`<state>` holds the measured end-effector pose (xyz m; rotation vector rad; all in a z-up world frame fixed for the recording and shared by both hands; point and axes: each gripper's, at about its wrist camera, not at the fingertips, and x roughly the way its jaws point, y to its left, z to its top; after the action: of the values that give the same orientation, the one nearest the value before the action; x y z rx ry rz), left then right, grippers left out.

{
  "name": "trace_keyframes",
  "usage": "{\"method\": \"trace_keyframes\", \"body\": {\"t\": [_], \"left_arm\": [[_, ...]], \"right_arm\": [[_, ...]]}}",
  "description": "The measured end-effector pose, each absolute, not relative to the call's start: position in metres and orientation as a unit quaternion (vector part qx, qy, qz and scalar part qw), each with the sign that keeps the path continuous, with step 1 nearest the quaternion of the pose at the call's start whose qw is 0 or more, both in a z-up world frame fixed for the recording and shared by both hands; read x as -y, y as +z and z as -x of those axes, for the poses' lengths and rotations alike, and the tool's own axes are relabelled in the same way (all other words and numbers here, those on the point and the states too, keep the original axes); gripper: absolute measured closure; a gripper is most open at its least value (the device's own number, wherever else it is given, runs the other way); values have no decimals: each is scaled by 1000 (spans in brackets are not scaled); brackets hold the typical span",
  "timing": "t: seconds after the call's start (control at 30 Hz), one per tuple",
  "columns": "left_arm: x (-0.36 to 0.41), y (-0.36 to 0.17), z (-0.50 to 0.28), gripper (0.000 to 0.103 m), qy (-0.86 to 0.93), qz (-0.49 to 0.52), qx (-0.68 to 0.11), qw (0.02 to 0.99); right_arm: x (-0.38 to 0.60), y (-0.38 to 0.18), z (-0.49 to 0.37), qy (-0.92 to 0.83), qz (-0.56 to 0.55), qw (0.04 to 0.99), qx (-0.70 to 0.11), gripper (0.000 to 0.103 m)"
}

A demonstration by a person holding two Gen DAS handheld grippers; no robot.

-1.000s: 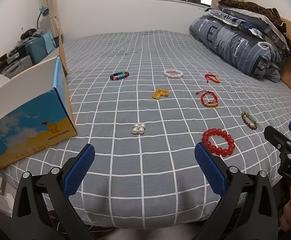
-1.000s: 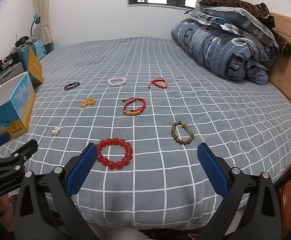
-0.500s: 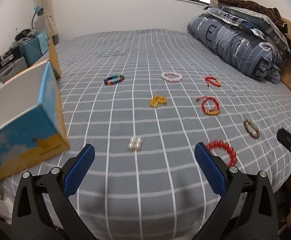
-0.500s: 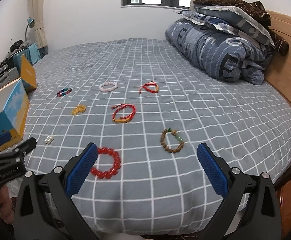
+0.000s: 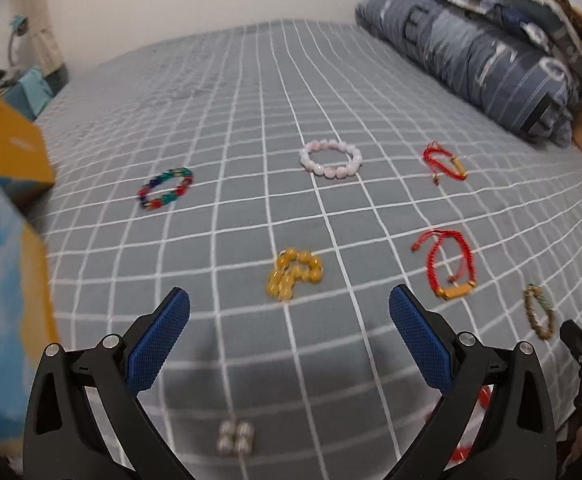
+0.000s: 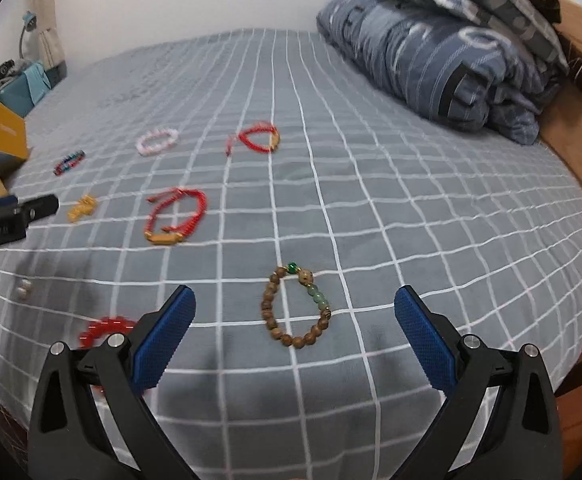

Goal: Organize jewelry
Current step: 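Grasp the yellow amber bracelet with the left tool while the right tool grasps the brown wooden bracelet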

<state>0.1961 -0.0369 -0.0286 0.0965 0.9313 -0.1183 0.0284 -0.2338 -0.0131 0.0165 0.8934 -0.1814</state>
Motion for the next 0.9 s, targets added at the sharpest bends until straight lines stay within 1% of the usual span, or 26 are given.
{"method": "trace_keyframes", "body": {"t": [0.2, 0.37, 0.47, 0.5, 0.67, 0.73, 0.77, 0.83, 0.87, 0.9], "left_arm": [[39, -57, -237, 6, -63, -44, -487, 870], [33, -76, -253, 6, -48, -39, -502, 863], [33, -82, -256, 5, -43, -44, -496, 866], [35, -83, -257, 5, -41, -47, -496, 866], [36, -84, -258, 6, -36, -48, -493, 868], [36, -84, -258, 14, -35, -44, -493, 868], [35, -83, -257, 16, -33, -45, -492, 869], [32, -82, -256, 26, -27, -43, -491, 869], [30, -81, -255, 28, -25, -42, -491, 870], [28, -81, -255, 33, -22, -39, -491, 870]], "right_arm": [[242, -36, -47, -88, -7, 886, -455, 7], [240, -51, -59, -74, -9, 879, -471, 8], [239, -60, -66, -69, -16, 873, -482, 12], [241, -63, -67, -69, -22, 873, -483, 12], [244, -65, -66, -64, -33, 871, -485, 19], [246, -65, -65, -62, -41, 870, -488, 20], [246, -65, -65, -61, -41, 869, -489, 20], [246, -65, -63, -62, -39, 870, -488, 21], [246, -65, -63, -64, -38, 870, -487, 22], [245, -65, -62, -66, -35, 871, -485, 22]]}}
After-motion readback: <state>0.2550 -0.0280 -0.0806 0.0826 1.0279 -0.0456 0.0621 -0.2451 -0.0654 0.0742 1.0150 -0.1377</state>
